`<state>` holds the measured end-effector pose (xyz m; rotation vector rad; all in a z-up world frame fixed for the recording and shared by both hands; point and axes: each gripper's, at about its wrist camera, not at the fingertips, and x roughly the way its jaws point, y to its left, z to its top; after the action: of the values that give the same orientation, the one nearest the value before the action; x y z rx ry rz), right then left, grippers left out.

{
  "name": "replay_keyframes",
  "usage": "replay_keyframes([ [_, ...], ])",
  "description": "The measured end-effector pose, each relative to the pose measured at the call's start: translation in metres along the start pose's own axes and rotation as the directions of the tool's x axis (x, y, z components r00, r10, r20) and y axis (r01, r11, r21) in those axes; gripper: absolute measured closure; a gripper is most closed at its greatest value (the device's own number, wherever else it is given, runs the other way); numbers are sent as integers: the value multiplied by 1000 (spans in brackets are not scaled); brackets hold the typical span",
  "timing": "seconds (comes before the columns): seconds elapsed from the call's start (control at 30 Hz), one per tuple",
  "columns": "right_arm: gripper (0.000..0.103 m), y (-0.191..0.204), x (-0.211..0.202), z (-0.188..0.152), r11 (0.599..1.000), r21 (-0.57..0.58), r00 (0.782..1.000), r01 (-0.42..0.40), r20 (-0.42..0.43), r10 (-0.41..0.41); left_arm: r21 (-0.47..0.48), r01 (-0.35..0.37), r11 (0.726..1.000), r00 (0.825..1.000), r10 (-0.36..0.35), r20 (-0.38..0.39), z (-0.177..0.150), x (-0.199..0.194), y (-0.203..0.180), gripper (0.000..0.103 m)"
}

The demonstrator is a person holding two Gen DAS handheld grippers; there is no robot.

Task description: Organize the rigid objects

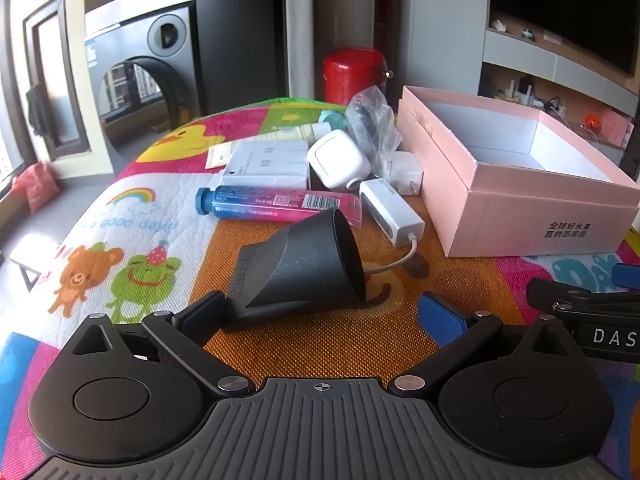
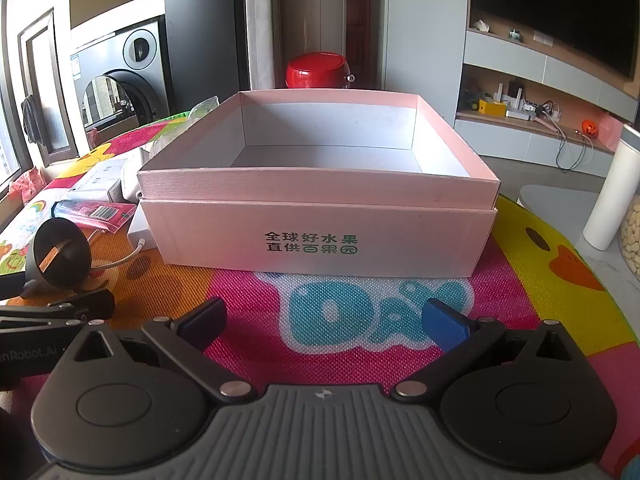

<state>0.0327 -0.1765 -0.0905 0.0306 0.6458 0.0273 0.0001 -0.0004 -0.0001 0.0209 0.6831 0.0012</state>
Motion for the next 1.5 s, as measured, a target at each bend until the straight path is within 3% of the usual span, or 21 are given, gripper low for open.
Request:
replay_keyframes([
  [1.5,0,0,0,0,1000,-1,1000,0,3,0,-5,4,1000,1000,-4,1,0,0,0,0],
])
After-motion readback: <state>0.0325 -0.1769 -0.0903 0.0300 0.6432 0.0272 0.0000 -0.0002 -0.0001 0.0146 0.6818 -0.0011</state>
